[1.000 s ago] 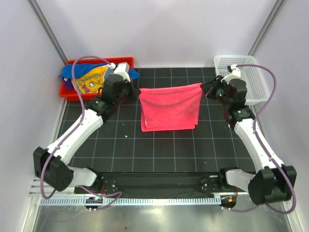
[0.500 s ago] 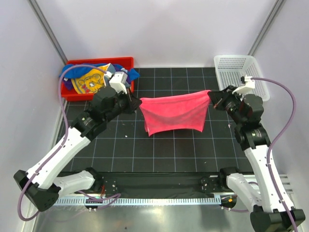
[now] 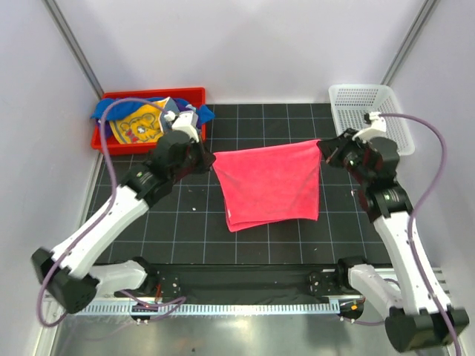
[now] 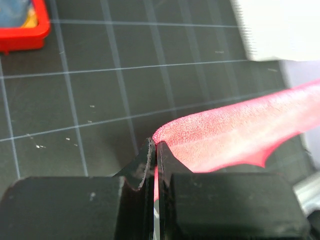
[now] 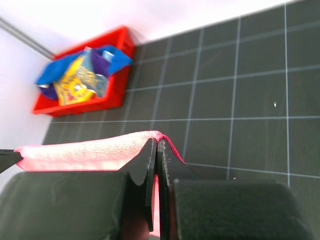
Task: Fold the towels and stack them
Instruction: Fold the towel
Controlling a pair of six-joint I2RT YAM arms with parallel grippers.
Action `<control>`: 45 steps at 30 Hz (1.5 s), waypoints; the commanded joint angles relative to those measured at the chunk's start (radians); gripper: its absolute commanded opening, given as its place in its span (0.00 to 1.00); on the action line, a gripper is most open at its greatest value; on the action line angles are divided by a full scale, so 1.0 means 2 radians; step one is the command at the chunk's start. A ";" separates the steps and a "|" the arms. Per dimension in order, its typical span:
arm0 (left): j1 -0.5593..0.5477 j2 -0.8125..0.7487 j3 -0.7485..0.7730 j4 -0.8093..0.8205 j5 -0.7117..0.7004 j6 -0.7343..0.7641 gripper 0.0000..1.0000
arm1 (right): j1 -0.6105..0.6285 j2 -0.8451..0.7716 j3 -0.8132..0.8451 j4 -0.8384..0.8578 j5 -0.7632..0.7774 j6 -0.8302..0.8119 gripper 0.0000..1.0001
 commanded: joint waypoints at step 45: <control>0.192 0.566 0.344 0.145 0.135 0.003 0.57 | -0.025 0.657 0.329 0.194 0.037 0.014 0.45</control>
